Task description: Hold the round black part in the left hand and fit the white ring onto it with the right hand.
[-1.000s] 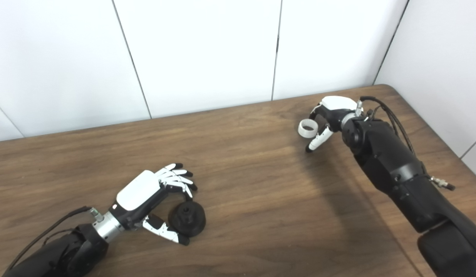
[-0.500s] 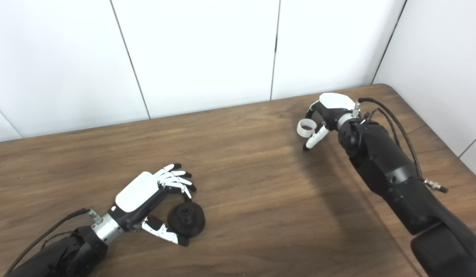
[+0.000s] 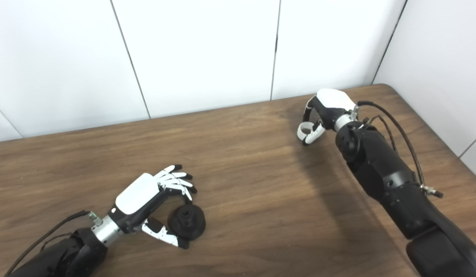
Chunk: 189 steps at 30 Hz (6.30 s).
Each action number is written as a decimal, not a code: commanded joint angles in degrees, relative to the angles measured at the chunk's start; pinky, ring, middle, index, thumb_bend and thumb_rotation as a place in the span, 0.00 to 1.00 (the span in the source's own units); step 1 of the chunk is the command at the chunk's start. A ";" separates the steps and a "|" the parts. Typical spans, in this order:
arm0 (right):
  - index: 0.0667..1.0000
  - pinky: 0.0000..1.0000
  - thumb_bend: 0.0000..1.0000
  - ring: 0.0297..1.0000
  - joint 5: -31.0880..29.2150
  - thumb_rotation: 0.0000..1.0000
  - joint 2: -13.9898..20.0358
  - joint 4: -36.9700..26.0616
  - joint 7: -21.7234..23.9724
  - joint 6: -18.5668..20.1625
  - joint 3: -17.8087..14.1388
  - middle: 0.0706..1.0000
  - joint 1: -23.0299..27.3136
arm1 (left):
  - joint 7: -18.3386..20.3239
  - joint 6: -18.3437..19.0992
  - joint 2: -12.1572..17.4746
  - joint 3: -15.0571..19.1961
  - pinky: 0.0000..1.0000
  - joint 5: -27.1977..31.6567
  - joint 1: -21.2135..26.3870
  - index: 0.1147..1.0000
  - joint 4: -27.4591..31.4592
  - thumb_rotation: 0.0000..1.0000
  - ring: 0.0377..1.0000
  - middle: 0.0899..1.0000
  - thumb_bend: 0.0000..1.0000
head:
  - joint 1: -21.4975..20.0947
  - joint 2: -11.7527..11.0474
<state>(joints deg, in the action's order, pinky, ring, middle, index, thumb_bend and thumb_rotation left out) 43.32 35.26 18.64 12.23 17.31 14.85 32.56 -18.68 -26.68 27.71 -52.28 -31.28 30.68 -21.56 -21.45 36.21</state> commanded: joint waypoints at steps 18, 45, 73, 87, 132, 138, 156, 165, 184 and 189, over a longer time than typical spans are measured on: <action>0.45 1.00 0.52 0.98 1.29 0.14 3.02 -5.23 0.91 -2.98 0.82 0.82 3.03 | 4.98 -0.23 1.60 1.98 0.95 -1.00 -1.43 0.42 1.18 0.05 0.83 0.68 0.52 | -0.39 0.06; 0.44 1.00 0.53 1.00 1.34 0.14 -8.13 -37.23 11.47 -13.58 4.59 0.81 1.60 | 2.80 -0.23 1.09 -0.34 0.94 -1.77 0.91 0.42 -6.68 0.05 0.84 0.68 0.52 | 4.20 1.90; 0.44 1.00 0.53 1.00 -4.90 0.14 -12.12 -49.71 25.42 -16.93 5.64 0.91 -5.32 | 7.13 -0.21 -1.12 5.12 0.98 -4.73 -1.86 0.42 -2.83 0.05 0.85 0.69 0.52 | 12.19 3.96; 0.44 1.00 0.53 1.00 -4.85 0.14 -12.47 -45.80 22.81 -21.84 4.82 0.90 -8.12 | 8.67 -0.23 -1.76 6.69 0.98 -5.36 -2.74 0.42 -0.95 0.05 0.86 0.70 0.52 | 13.51 4.59; 0.44 1.00 0.53 1.00 -0.67 0.13 -17.01 -31.92 13.65 -28.89 7.23 0.89 -9.08 | 12.99 -0.23 -2.93 10.41 1.00 -7.34 -4.01 0.42 3.31 0.05 0.88 0.72 0.52 | 15.90 5.50; 0.44 1.00 0.53 1.00 -0.67 0.13 -17.20 -31.09 13.25 -29.12 7.40 0.89 -9.10 | 13.70 -0.22 -3.04 10.73 1.00 -7.69 -4.20 0.42 3.84 0.06 0.89 0.72 0.52 | 15.90 5.50; 0.44 1.00 0.53 1.00 -1.03 0.13 -16.01 -32.60 18.12 -28.67 9.27 0.90 -7.32 | 18.19 -0.08 -5.44 13.50 1.00 -10.46 -5.36 0.42 5.12 0.06 0.90 0.74 0.52 | 14.69 6.21; 0.44 1.00 0.53 1.00 -2.45 0.13 -13.79 -34.29 23.28 -27.41 9.73 0.88 -5.12 | 18.42 -0.11 -6.59 13.34 1.00 -12.00 -5.65 0.42 4.90 0.06 0.90 0.75 0.52 | 14.33 6.53; 0.45 1.00 0.53 1.00 -4.56 0.14 -11.78 -36.82 31.00 -24.93 10.42 0.88 -3.36 | 18.44 -0.01 -7.61 12.87 1.00 -13.16 -6.02 0.42 5.66 0.06 0.93 0.73 0.52 | 14.57 6.79; 0.51 1.00 0.81 1.00 -6.58 0.19 -11.44 -38.15 32.49 -23.81 10.09 0.92 -3.49 | 18.81 -0.11 -7.20 13.10 1.00 -12.29 -6.13 0.42 5.70 0.06 0.92 0.75 0.52 | 14.59 6.72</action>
<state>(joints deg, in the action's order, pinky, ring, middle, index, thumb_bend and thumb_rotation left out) 39.11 23.22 -17.39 43.99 -6.14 24.80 27.54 -3.13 -25.72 20.86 -37.52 -41.54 24.82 -15.55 -6.86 42.89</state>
